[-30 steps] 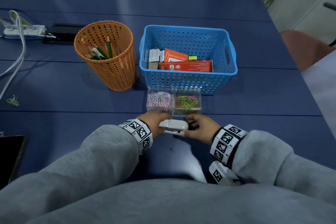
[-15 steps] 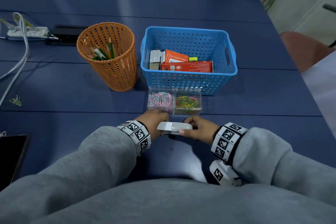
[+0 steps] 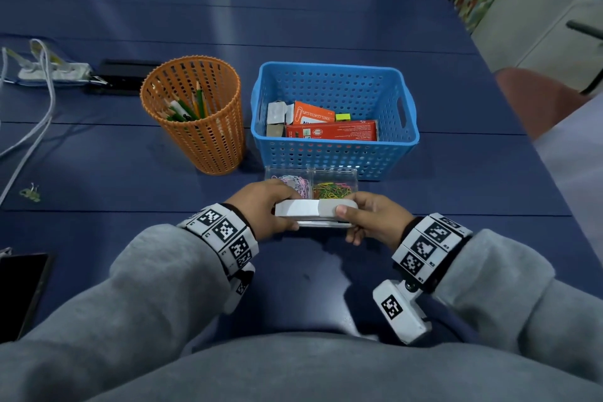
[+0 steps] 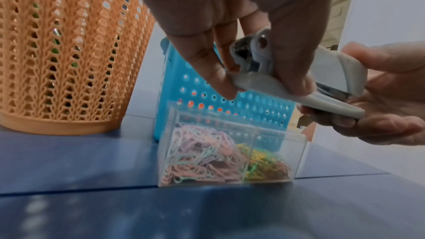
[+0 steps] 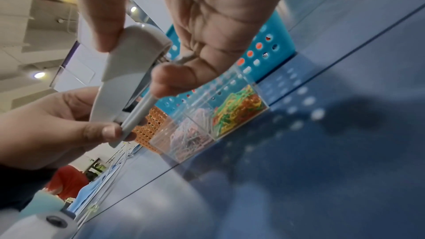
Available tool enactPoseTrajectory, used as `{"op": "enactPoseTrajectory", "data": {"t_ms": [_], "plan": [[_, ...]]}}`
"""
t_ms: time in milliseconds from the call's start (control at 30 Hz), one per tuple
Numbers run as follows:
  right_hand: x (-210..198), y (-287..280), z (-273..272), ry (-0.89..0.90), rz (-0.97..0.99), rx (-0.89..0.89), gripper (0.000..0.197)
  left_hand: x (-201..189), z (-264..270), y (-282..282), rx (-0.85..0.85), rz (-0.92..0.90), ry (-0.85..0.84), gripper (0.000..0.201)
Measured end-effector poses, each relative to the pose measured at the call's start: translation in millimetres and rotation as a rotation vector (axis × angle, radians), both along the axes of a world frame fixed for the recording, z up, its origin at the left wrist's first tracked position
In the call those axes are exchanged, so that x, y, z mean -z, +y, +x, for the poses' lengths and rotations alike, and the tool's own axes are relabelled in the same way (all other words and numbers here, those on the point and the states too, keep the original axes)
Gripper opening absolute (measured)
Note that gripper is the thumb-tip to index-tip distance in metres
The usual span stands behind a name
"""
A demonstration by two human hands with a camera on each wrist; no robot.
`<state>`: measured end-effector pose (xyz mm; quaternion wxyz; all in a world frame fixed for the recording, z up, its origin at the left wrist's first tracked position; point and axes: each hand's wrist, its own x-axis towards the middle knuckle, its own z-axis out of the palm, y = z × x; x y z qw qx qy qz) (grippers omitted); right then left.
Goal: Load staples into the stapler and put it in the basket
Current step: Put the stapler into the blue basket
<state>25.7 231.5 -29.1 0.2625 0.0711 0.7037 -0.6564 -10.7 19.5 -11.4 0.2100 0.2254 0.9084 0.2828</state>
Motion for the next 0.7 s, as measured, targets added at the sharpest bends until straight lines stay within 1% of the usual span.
{"op": "enactPoseTrajectory", "data": {"t_ms": [33, 167, 233, 366, 433, 466, 533, 600, 633, 700], "plan": [[-2.9, -0.3, -0.5, 0.012, -0.002, 0.003, 0.001, -2.3, -1.0, -0.6, -0.008, 0.008, 0.007, 0.038], [-14.6, -2.0, -5.1, 0.061, 0.043, -0.003, 0.005, -12.4, -4.1, -2.4, -0.033, 0.068, 0.056, 0.036], [-19.8, -2.5, -8.8, 0.091, 0.065, -0.013, 0.011, -17.4, -7.0, -3.4, -0.044, 0.107, 0.097, 0.035], [-33.0, -3.5, -17.7, 0.099, -0.023, 0.049, 0.008, -27.1, -13.5, -5.2, -0.073, 0.130, 0.182, 0.035], [-42.3, -5.1, -24.2, 0.134, -0.051, 0.089, 0.004, -34.1, -16.7, -6.0, -0.089, 0.156, 0.225, 0.036], [-47.6, -5.9, -28.3, 0.164, -0.052, 0.105, 0.005, -38.9, -18.8, -7.1, -0.093, 0.177, 0.236, 0.037], [-61.5, -8.0, -38.1, 0.225, -0.058, 0.135, 0.008, -51.4, -22.3, -11.6, -0.094, 0.225, 0.245, 0.047], [-79.3, -11.2, -48.3, 0.317, -0.047, 0.177, 0.010, -66.6, -26.5, -21.5, -0.145, 0.275, 0.277, 0.066], [-87.8, -13.7, -53.4, 0.381, -0.009, 0.200, 0.012, -73.5, -29.4, -28.8, -0.203, 0.292, 0.327, 0.073], [-102.8, -20.7, -63.3, 0.521, 0.097, 0.239, 0.021, -76.0, -43.8, -51.7, -0.396, 0.288, 0.409, 0.079]]}}
